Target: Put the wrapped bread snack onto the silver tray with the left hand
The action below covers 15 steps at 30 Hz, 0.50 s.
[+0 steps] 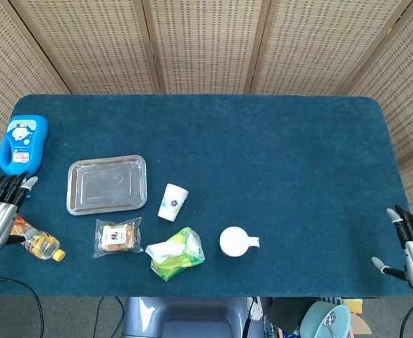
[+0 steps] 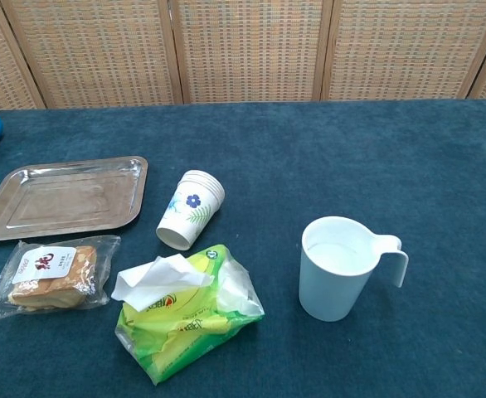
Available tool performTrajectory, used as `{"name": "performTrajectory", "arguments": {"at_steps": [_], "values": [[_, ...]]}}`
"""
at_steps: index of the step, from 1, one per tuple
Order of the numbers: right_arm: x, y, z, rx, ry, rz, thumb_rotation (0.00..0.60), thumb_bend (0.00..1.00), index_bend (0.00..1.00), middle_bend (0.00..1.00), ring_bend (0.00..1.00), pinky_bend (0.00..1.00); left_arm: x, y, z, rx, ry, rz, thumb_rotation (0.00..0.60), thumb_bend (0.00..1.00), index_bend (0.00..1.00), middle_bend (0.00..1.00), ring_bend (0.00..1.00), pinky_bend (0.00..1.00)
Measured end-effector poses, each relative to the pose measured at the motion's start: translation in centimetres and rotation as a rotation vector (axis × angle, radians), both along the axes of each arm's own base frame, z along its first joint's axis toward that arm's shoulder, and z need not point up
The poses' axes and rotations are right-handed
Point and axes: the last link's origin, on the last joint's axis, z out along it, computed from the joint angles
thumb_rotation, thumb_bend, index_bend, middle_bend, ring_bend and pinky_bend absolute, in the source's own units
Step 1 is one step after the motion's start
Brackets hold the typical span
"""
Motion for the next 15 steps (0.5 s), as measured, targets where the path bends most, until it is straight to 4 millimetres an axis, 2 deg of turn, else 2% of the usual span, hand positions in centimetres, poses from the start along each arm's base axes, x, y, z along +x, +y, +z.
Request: {"name": "performTrajectory", "arguments": {"at_steps": [10, 15], "values": [[-0.2, -0.3, 0.1, 0.000, -0.005, -0.004, 0.600, 0.18, 0.00, 0.00, 0.00, 0.00, 0.1, 0.5, -0.7, -0.042, 0.007, 0.024, 0.600, 0.16, 0.04, 0.00, 0.00, 0.00], [-0.6, -0.6, -0.1, 0.011, -0.008, -0.012, 0.600, 0.18, 0.00, 0.00, 0.00, 0.00, 0.8, 0.8, -1.3, -0.079, -0.010, 0.034, 0.600, 0.16, 0.04, 0.00, 0.00, 0.00]]}}
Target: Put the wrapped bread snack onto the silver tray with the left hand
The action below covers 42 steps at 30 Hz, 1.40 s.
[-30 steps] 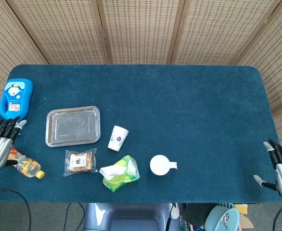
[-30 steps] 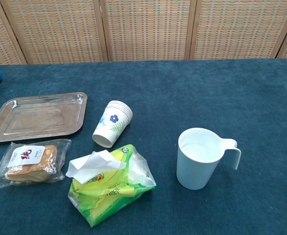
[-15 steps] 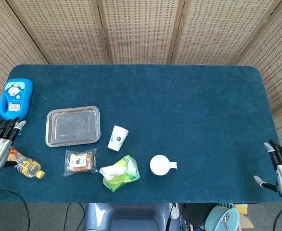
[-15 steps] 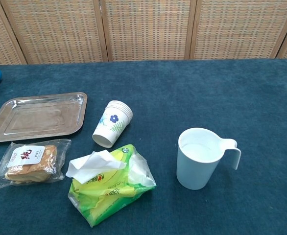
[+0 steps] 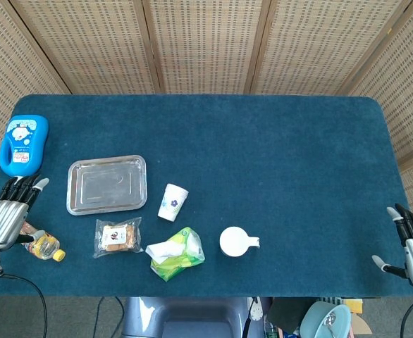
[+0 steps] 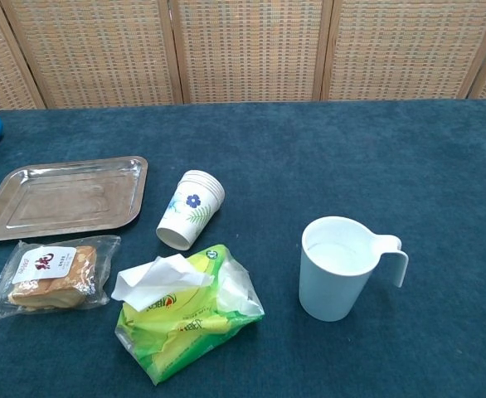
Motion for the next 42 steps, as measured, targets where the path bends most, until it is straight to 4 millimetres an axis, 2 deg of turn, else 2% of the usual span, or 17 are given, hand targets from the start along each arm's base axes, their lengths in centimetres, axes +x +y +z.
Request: {"name": "performTrajectory", "arguments": {"at_steps": [13, 19, 42], "values": [[-0.6, -0.2, 0.2, -0.006, -0.013, 0.020, 0.600, 0.18, 0.00, 0.00, 0.00, 0.00, 1.4, -0.5, -2.3, -0.215, -0.132, 0.065, 0.600, 0.16, 0.04, 0.00, 0.00, 0.00], [-0.4, -0.1, 0.4, -0.015, -0.021, 0.034, 0.600, 0.18, 0.00, 0.00, 0.00, 0.00, 1.7, -0.3, -4.5, -0.343, -0.151, 0.086, 0.600, 0.16, 0.04, 0.00, 0.00, 0.00], [-0.3, -0.2, 0.5, -0.013, -0.024, 0.042, 0.600, 0.18, 0.00, 0.00, 0.00, 0.00, 2.3, 0.9, -9.7, -0.445, -0.182, 0.051, 0.600, 0.16, 0.04, 0.00, 0.00, 0.00]]}}
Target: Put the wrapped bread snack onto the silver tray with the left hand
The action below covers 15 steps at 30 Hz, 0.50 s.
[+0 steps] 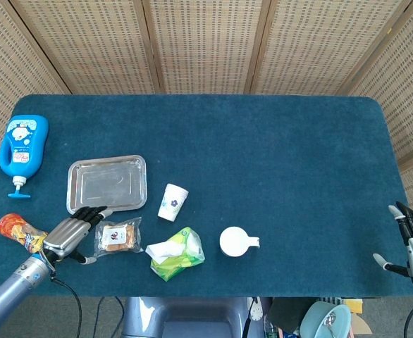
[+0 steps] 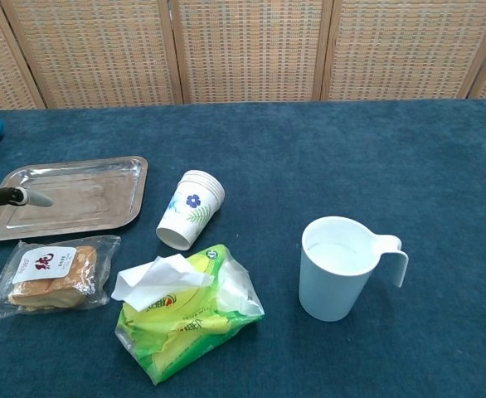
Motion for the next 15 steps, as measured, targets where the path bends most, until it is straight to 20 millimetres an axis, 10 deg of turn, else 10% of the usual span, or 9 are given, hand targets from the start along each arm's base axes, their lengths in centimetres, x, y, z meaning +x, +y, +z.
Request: {"name": "performTrajectory", "arguments": {"at_steps": [15], "values": [[-0.3, 0.0, 0.0, 0.002, -0.006, -0.004, 0.600, 0.18, 0.00, 0.00, 0.00, 0.00, 0.7, 0.6, -3.3, -0.067, -0.021, -0.027, 0.600, 0.17, 0.04, 0.00, 0.00, 0.00]]}}
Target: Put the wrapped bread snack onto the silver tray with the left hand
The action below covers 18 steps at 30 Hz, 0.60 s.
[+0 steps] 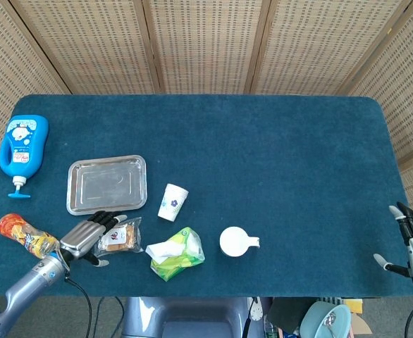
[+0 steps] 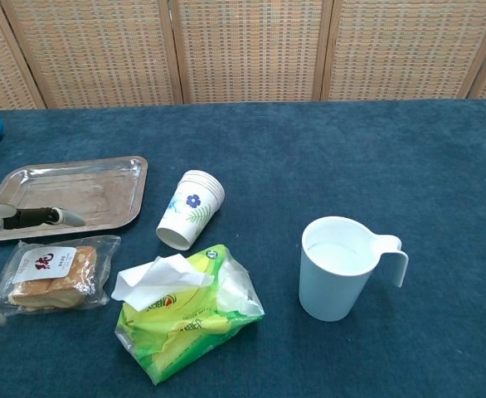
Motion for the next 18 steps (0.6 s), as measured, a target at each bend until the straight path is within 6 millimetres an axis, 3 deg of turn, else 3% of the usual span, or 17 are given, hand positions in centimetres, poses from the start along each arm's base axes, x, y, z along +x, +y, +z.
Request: {"name": "performTrajectory", "arguments": {"at_steps": [18], "values": [[-0.1, 0.2, 0.2, -0.005, -0.006, 0.001, 0.600, 0.18, 0.00, 0.00, 0.00, 0.00, -0.1, 0.4, -1.5, 0.028, -0.020, -0.014, 0.600, 0.24, 0.23, 0.11, 0.00, 0.17]]}}
